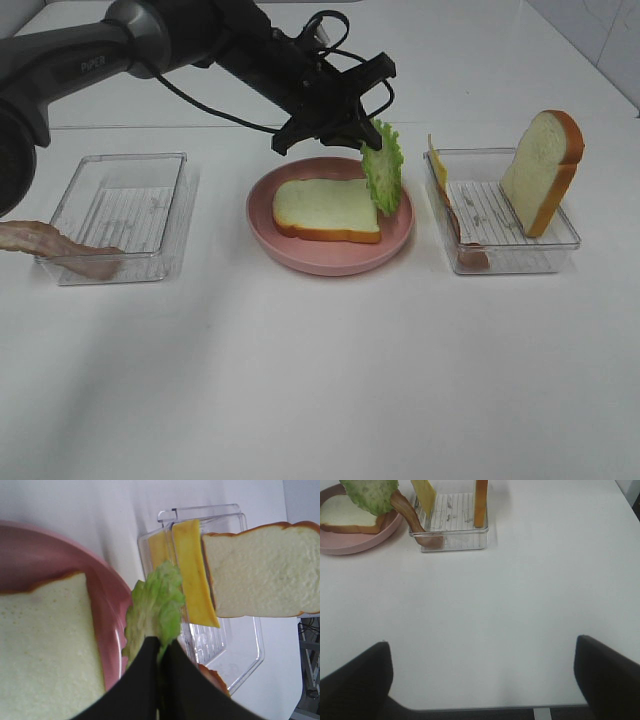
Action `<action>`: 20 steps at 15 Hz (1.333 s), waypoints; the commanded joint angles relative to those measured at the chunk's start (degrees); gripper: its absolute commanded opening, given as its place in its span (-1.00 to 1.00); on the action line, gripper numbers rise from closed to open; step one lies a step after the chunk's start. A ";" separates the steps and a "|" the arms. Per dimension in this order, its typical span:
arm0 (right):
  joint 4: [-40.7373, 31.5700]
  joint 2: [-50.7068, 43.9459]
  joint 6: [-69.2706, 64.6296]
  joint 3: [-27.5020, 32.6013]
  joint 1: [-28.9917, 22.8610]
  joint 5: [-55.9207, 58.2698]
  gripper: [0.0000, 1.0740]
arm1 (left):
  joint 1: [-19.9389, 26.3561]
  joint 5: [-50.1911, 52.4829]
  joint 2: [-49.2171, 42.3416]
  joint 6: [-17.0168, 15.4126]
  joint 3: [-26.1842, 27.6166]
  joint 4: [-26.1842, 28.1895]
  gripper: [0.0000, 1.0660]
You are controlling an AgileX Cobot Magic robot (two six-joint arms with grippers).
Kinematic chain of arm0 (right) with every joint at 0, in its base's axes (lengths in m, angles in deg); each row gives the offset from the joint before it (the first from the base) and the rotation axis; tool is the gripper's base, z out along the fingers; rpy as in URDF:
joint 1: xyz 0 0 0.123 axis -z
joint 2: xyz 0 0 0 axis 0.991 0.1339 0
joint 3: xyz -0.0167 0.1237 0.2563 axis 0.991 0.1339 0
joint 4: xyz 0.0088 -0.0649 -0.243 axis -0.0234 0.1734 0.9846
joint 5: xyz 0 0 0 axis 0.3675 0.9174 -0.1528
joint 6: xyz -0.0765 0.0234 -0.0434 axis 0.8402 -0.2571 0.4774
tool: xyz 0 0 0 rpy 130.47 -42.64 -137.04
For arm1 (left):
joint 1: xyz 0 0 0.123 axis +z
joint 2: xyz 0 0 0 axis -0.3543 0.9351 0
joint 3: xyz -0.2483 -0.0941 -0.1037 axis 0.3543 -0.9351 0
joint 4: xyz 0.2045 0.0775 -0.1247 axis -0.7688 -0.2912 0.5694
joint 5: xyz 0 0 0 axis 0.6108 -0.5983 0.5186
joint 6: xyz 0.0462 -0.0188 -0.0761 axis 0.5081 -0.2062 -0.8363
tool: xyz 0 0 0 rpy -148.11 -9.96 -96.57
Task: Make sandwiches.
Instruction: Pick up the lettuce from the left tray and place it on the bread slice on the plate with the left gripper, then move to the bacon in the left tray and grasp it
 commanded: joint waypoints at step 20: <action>-0.34 -1.20 0.11 0.17 0.23 -0.46 0.80 | 1.26 -9.74 0.23 -2.58 4.01 -18.56 0.91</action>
